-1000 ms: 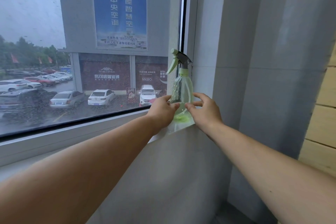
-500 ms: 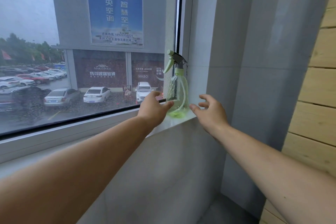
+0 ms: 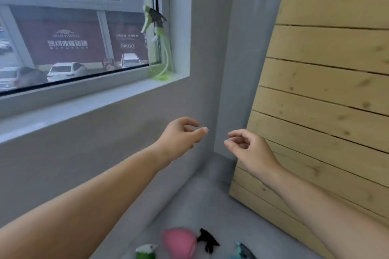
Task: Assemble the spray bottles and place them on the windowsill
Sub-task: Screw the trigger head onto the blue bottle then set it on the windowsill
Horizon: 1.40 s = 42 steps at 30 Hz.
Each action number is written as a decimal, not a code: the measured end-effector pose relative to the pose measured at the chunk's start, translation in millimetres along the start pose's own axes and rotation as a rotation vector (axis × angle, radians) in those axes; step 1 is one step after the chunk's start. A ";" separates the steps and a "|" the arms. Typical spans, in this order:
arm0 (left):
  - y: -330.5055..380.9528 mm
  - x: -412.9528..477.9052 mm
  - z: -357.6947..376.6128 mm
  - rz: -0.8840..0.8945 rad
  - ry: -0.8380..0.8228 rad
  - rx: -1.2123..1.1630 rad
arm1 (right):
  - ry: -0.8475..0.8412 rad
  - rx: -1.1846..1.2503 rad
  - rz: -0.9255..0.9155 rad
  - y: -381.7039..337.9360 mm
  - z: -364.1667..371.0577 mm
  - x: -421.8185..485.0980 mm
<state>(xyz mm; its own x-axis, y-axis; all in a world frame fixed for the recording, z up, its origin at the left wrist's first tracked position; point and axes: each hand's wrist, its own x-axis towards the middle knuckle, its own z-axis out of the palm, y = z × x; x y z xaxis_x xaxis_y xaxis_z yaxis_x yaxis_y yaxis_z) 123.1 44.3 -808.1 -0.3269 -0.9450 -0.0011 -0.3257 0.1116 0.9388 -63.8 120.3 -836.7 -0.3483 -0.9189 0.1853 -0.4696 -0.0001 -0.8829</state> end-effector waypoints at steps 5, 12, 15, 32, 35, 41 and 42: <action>-86.3 -27.4 81.4 -0.240 -0.218 0.063 | -0.063 -0.073 0.210 96.5 -12.2 -56.4; -201.6 -46.7 171.1 -0.478 -0.447 0.274 | -0.115 -0.094 0.566 240.6 -2.5 -104.8; -240.1 -50.3 198.9 -0.554 -0.488 0.357 | -0.127 -0.072 0.693 290.2 12.8 -114.8; -352.7 -42.9 286.6 -0.853 -0.519 0.306 | 0.004 -0.149 0.929 443.3 85.5 -85.7; -354.6 -46.9 285.1 -0.863 -0.509 0.265 | -0.053 -0.204 0.943 447.2 89.2 -83.2; -353.1 -52.8 280.3 -0.825 -0.490 0.245 | -0.098 -0.145 0.974 443.9 94.4 -83.7; -352.5 -54.7 279.6 -0.818 -0.484 0.242 | -0.102 -0.131 0.965 443.7 95.3 -84.1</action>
<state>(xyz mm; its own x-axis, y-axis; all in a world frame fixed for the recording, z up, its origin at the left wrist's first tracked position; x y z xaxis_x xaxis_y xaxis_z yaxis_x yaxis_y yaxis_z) 7.8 142.6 -1235.2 -0.2302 -0.5371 -0.8115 -0.7692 -0.4104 0.4898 -165.5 160.0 -1285.1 -0.5613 -0.5306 -0.6352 -0.1083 0.8079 -0.5792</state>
